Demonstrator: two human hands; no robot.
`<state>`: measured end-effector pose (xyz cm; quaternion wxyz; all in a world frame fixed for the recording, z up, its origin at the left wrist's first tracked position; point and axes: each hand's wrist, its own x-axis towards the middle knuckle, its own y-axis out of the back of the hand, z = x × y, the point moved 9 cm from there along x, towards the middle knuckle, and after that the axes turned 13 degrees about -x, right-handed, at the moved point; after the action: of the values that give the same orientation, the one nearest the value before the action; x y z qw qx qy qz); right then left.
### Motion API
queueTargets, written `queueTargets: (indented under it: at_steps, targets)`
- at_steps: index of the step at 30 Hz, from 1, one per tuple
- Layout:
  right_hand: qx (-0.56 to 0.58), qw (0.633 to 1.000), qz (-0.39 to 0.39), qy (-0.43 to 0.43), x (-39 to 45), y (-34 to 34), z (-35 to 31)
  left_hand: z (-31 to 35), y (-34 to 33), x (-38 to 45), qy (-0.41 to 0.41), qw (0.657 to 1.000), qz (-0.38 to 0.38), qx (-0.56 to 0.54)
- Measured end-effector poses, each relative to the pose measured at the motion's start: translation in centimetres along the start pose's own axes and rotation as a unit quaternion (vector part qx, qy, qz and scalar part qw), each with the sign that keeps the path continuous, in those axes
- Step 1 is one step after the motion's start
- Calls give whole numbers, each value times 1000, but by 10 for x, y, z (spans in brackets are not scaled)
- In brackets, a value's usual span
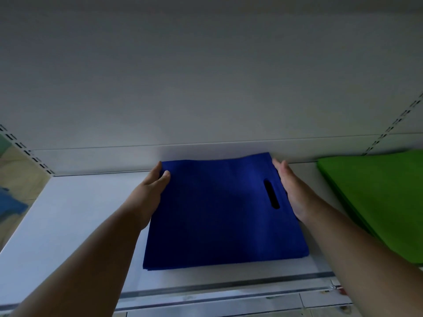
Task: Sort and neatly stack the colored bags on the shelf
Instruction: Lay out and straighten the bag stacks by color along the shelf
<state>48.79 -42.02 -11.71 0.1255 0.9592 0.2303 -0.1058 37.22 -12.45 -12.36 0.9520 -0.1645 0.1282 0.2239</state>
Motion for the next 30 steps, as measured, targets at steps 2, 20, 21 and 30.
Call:
queueTargets:
  at_steps: [2, 20, 21, 30]
  targets:
    - [11, 1000, 17, 1, -3, 8, 4, 0, 8, 1, 9, 999, 11, -30]
    - [-209, 973, 89, -25, -112, 12, 32, -32, 25, -89, -18, 997, 59, -54]
    - [-221, 971, 86, -17, -117, 7, 32, -34, 24, -92, -24, 997, 63, -40]
    - [-368, 929, 46, 9, -131, 11, 37, -31, 28, -124, -76, 973, 55, 210]
